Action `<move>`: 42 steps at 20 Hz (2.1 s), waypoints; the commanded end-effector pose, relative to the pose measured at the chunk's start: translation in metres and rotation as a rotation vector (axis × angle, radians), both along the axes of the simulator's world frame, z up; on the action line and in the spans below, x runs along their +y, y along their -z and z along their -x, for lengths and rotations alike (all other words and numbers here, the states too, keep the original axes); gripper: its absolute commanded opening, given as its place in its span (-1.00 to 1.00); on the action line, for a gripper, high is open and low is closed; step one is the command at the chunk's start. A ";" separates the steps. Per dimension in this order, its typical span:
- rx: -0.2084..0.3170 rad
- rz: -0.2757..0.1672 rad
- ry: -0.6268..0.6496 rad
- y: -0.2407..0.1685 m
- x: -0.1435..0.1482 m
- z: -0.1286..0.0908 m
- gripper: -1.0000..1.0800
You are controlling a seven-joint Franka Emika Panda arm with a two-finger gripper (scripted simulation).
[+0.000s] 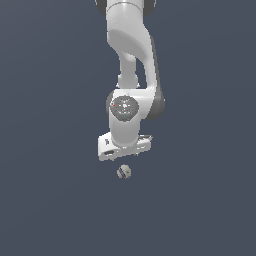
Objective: Pick up the object and move it to a goal position.
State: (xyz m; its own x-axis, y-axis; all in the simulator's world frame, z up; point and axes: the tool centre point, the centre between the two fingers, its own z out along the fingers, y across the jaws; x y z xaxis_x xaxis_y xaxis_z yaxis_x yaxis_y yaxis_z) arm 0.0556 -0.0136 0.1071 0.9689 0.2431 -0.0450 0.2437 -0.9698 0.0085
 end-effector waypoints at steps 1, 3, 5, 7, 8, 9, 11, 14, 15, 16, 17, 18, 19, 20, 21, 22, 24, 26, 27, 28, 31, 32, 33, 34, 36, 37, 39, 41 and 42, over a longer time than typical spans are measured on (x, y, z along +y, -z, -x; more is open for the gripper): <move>-0.012 -0.007 -0.039 0.006 -0.001 -0.013 0.92; -0.020 -0.011 -0.063 0.010 -0.001 -0.020 0.92; -0.027 -0.015 -0.083 0.013 -0.002 -0.027 0.92; -0.032 -0.017 -0.099 0.016 -0.003 -0.031 0.92; -0.034 -0.019 -0.105 0.017 -0.003 -0.033 0.92; -0.036 -0.020 -0.111 0.018 -0.003 -0.035 0.92; -0.039 -0.021 -0.118 0.019 -0.003 -0.037 0.92; -0.040 -0.022 -0.123 0.020 -0.003 -0.039 0.92; -0.039 -0.021 -0.119 0.020 -0.004 -0.038 0.92; -0.039 -0.021 -0.119 0.020 -0.004 -0.038 0.92; -0.039 -0.021 -0.119 0.022 -0.004 -0.038 0.92; -0.039 -0.021 -0.119 0.024 -0.004 -0.038 0.92; -0.039 -0.021 -0.120 0.027 -0.004 -0.038 0.92; -0.039 -0.021 -0.120 0.031 -0.004 -0.038 0.92; -0.039 -0.021 -0.120 0.035 -0.004 -0.038 0.92; -0.039 -0.021 -0.121 0.040 -0.004 -0.038 0.92; -0.040 -0.022 -0.122 0.053 -0.003 -0.037 0.92; -0.040 -0.022 -0.122 0.063 -0.004 -0.037 0.92; -0.040 -0.022 -0.122 0.066 -0.004 -0.037 0.92; -0.040 -0.022 -0.123 0.069 -0.003 -0.037 0.92; -0.040 -0.022 -0.123 0.071 -0.003 -0.038 0.92; -0.040 -0.022 -0.123 0.071 -0.003 -0.039 0.92; -0.040 -0.022 -0.123 0.070 -0.003 -0.039 0.92; -0.040 -0.022 -0.123 0.070 -0.003 -0.039 -1.00; -0.040 -0.022 -0.123 0.070 -0.003 -0.039 -1.00; -0.040 -0.022 -0.123 0.070 -0.003 -0.039 -1.00; -0.040 -0.022 -0.123 0.070 -0.003 -0.039 -1.00; -0.040 -0.022 -0.123 0.070 -0.003 -0.039 -1.00; -0.040 -0.022 -0.123 0.070 -0.003 -0.039 -1.00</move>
